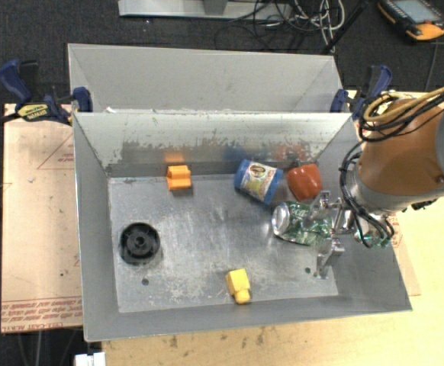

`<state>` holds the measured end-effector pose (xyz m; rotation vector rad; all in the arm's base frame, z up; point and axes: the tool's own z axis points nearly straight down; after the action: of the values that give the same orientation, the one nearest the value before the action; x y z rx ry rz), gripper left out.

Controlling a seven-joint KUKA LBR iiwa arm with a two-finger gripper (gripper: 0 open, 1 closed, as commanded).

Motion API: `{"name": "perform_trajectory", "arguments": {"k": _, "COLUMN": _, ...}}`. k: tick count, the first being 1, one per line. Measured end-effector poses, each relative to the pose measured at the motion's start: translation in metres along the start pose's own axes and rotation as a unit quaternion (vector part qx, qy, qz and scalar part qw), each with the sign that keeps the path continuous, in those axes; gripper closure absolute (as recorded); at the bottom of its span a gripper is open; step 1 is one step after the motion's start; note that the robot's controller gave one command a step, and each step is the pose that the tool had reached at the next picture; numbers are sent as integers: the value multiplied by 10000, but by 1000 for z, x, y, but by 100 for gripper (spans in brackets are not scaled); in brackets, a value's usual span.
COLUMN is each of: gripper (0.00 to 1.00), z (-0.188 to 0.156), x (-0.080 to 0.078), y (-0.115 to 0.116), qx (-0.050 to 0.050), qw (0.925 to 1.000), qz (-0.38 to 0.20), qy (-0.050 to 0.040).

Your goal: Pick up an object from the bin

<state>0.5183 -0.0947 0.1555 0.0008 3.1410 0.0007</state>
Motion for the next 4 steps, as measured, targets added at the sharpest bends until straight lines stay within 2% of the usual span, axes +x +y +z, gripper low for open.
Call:
{"name": "perform_trajectory", "arguments": {"k": 1, "gripper": 100, "z": 71, "x": -55, "y": -14, "qx": 8, "qw": 9994, "qz": 267, "qy": -224}}
{"name": "perform_trajectory", "arguments": {"k": 2, "gripper": 100, "z": 71, "x": -55, "y": -14, "qx": 9, "qw": 9994, "qz": 268, "qy": -223}}
{"name": "perform_trajectory", "arguments": {"k": 3, "gripper": 100, "z": 31, "x": -56, "y": -16, "qx": 6, "qw": 9998, "qz": 175, "qy": -42}}
{"name": "perform_trajectory", "arguments": {"k": 4, "gripper": 100, "z": 13, "x": -58, "y": -16, "qx": 14, "qw": 9999, "qz": 141, "qy": -74}}
